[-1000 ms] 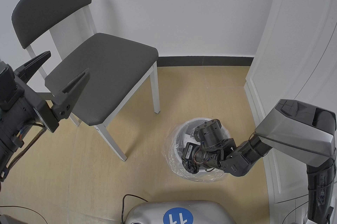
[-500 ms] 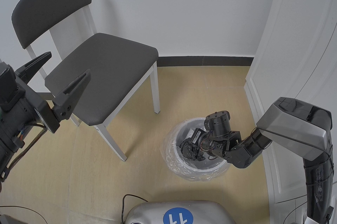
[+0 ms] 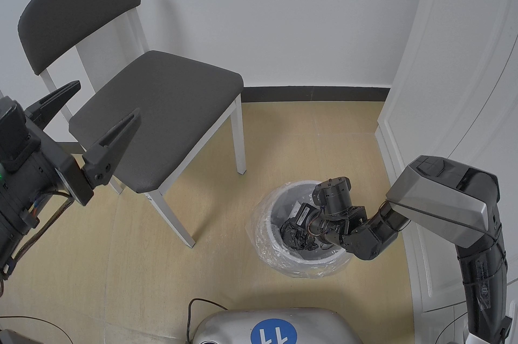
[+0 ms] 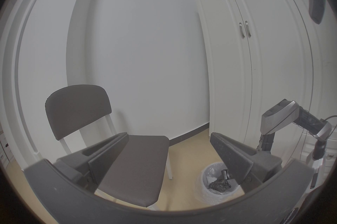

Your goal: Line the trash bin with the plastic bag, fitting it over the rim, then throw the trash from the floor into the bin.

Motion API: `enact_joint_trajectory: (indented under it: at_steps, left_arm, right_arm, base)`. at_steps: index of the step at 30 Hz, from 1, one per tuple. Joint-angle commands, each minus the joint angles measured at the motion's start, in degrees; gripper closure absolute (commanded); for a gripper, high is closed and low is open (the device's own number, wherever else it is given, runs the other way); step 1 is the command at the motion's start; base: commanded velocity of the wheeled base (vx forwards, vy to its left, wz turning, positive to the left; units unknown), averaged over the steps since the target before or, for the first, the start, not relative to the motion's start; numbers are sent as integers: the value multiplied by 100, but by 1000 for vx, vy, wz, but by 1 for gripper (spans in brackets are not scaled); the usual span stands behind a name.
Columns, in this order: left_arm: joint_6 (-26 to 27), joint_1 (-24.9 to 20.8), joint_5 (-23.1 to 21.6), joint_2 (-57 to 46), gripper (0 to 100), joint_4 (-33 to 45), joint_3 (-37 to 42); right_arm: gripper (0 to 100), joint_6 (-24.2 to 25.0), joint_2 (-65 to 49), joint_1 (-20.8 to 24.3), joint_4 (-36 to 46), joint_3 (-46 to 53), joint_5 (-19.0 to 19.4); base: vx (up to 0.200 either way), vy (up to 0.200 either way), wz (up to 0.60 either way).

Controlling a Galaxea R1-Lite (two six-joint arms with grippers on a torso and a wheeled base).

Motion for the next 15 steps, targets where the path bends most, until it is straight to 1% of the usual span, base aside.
enact_joint_trajectory:
  at_steps: [1,6,10,15]
  left_arm:
    - [3,-1,1,34,0,-3,0]
    - [3,-1,1,51,0,-3,0]
    - [3,-1,1,60,0,-3,0]
    - [3,-1,1,51,0,-3,0]
  right_arm:
    - [100,-28,217,-6,10,-120,-25]
    - [100,-63,235,-94,133,-225,-25]
    - [100,-63,323,-367,169,-410,-17]
    - [100,-54,419,-331,160,-428,-61]
  base:
    - [0,0,0]
    - [0,0,0]
    - [0,0,0]
    - [0,0,0]
